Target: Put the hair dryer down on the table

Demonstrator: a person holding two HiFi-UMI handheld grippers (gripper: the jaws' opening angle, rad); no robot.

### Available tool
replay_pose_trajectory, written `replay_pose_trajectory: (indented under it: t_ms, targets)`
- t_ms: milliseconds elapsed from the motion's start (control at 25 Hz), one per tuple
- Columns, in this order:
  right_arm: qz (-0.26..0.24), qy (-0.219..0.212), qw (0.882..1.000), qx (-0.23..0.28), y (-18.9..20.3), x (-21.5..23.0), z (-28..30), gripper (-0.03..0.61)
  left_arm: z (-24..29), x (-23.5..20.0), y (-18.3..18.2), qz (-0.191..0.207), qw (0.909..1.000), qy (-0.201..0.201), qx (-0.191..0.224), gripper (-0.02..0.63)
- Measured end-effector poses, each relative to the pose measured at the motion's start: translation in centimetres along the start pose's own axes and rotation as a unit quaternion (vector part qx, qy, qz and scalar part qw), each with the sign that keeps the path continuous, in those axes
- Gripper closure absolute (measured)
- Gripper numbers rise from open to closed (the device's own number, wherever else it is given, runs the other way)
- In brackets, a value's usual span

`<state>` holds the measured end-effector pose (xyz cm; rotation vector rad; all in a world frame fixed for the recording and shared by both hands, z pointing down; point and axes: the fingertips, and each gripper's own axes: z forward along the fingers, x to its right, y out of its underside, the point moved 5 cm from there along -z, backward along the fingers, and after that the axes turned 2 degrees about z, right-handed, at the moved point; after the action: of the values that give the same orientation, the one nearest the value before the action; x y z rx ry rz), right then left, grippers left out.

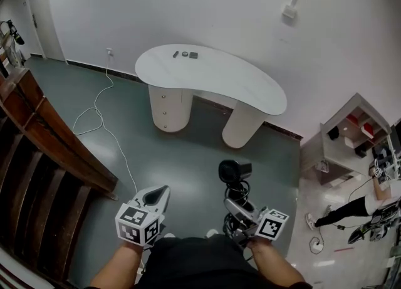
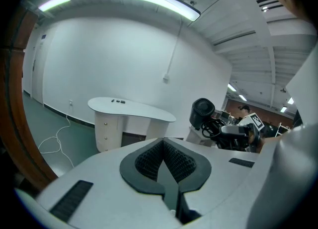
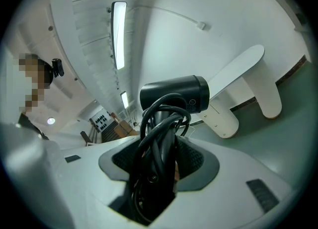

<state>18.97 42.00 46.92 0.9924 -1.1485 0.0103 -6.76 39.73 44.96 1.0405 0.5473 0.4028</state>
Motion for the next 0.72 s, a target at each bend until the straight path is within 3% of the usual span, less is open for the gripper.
replay_pose_trajectory:
  t_ms: [120, 280, 440, 720]
  targets:
    - [0.015, 0.0, 1.0, 0.004, 1.0, -0.6, 1.2, 0.382, -1.1, -1.4, 0.3, 0.003, 1.0, 0.0, -0.004, 0.603]
    - [0.016, 0.032, 0.999, 0.015, 2.7, -1.4, 2.3, 0.382, -2.7, -3.5, 1.2, 0.016, 0.9998, -0.001, -0.011, 0.603]
    - [0.022, 0.051, 0.998, 0.008, 4.1, -1.6, 3.2, 0.382, -3.6, -5.4, 2.7, -0.003, 0.9998, -0.004, -0.021, 0.603]
    - [0.013, 0.045, 0.999, 0.022, 3.2, -1.8, 4.9, 0.382, -4.4, -6.5, 2.9, -0.008, 0.9999, -0.007, -0.013, 0.603]
